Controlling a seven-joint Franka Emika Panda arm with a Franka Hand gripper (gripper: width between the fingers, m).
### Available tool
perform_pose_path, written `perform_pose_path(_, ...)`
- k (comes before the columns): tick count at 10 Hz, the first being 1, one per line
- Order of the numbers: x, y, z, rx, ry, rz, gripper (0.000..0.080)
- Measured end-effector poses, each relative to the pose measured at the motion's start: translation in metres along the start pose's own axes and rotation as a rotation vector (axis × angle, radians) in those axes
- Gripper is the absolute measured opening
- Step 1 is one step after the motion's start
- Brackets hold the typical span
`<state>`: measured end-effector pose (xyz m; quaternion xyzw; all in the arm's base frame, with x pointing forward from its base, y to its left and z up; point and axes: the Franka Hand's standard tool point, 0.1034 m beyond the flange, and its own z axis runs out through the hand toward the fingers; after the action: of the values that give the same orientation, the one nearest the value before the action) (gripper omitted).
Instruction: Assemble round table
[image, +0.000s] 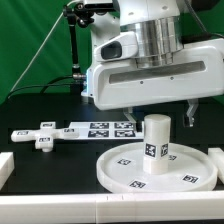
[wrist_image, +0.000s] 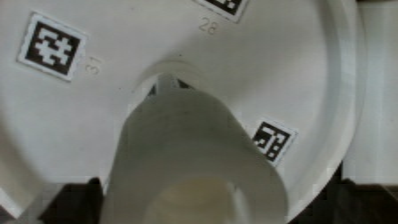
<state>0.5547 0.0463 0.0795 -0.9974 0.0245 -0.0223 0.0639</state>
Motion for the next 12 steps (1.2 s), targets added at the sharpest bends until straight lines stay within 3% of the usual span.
perform_pose_path(3, -0.0003, -0.0049, 0.0015, -0.037, -0.020, -0.346, 0.0649)
perform_pose_path(9, 0.0004, -0.0011, 0.0030, -0.040, -0.042, -0.714, 0.0649)
perform_pose_path(10, 0.0005, -0.0022, 0.0030, -0.060, -0.056, -0.855, 0.0649)
perform_pose_path(12, 0.0003, -0.0040, 0.0028, -0.077, -0.081, -1.037, 0.0649)
